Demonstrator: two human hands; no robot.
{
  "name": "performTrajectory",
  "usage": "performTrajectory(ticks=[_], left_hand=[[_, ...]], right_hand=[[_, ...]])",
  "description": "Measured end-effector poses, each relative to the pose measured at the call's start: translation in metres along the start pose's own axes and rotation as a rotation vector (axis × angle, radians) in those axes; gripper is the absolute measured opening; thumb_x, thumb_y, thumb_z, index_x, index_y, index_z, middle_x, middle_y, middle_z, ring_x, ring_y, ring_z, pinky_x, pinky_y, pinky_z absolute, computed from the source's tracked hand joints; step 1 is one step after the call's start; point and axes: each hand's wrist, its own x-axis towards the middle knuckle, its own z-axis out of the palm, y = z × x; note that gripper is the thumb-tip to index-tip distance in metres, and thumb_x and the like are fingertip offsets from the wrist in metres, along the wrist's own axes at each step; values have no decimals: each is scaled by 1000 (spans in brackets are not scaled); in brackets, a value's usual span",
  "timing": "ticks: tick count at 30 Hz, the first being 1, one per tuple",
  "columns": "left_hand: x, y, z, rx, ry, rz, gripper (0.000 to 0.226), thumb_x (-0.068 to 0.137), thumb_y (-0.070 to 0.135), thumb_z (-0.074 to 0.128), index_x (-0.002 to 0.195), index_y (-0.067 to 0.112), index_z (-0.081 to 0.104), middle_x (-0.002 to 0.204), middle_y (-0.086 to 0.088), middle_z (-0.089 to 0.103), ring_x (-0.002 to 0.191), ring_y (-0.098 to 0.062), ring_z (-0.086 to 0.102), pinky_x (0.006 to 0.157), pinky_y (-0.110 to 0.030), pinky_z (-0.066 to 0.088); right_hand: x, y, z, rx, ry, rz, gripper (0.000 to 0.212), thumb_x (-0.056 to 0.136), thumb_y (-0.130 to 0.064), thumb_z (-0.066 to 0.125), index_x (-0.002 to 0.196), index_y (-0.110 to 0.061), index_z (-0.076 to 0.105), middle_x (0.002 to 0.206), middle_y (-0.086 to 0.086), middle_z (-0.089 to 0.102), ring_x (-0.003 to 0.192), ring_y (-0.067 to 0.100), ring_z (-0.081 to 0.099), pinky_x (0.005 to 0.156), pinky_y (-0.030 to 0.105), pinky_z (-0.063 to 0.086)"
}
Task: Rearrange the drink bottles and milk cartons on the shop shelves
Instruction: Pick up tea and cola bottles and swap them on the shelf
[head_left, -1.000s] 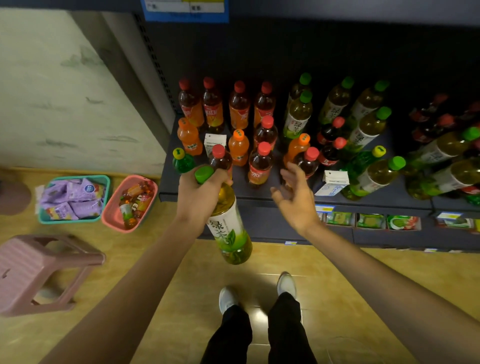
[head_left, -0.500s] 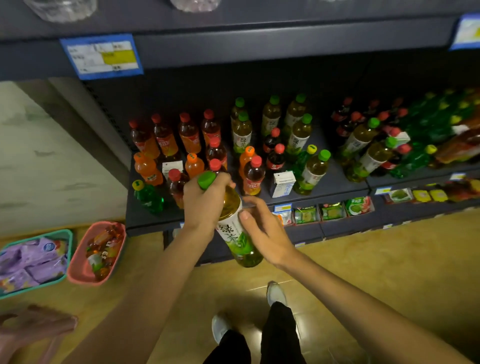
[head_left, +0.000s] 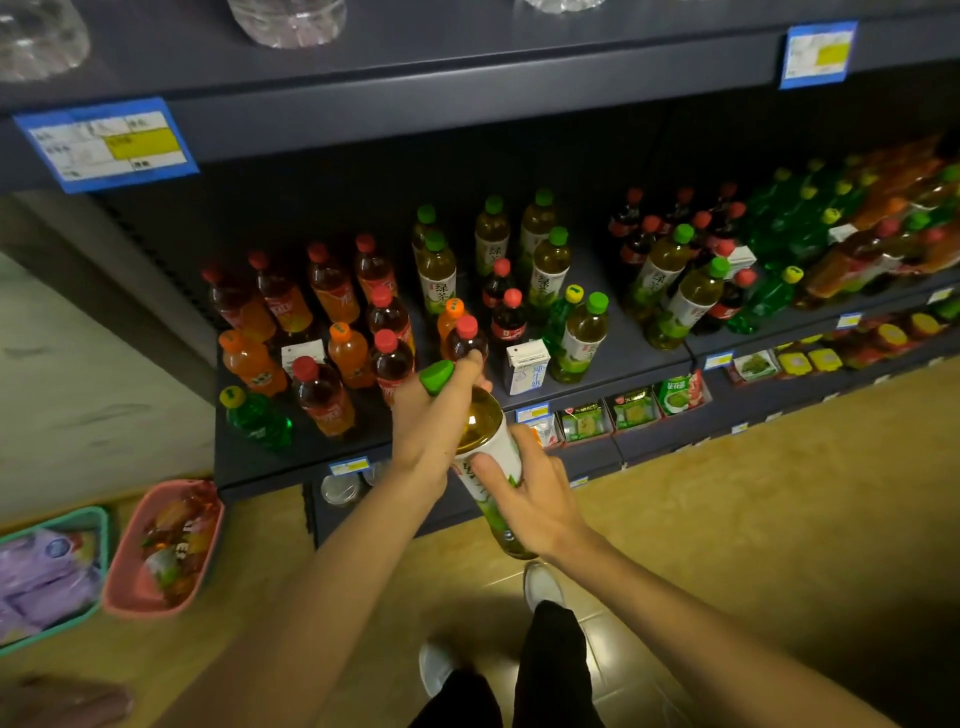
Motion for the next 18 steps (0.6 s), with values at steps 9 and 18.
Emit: performTrajectory(ticks=[9, 18], left_hand=[[12, -16, 0, 122, -152, -21, 35, 86, 60, 61, 96, 26, 68, 96, 1, 70, 95, -15, 66, 89, -37, 53], [28, -23, 18, 74, -153, -128, 32, 100, 42, 49, 102, 14, 65, 101, -8, 72, 96, -25, 69, 88, -39, 55]], right_hand=[[2, 23, -9, 44, 48, 90, 69, 71, -76, 43, 114, -24, 55, 92, -12, 67, 83, 2, 66, 63, 12, 48], [13, 56, -45, 136, 115, 214, 49, 83, -61, 52, 117, -26, 57, 97, -13, 68, 91, 4, 67, 72, 17, 51]])
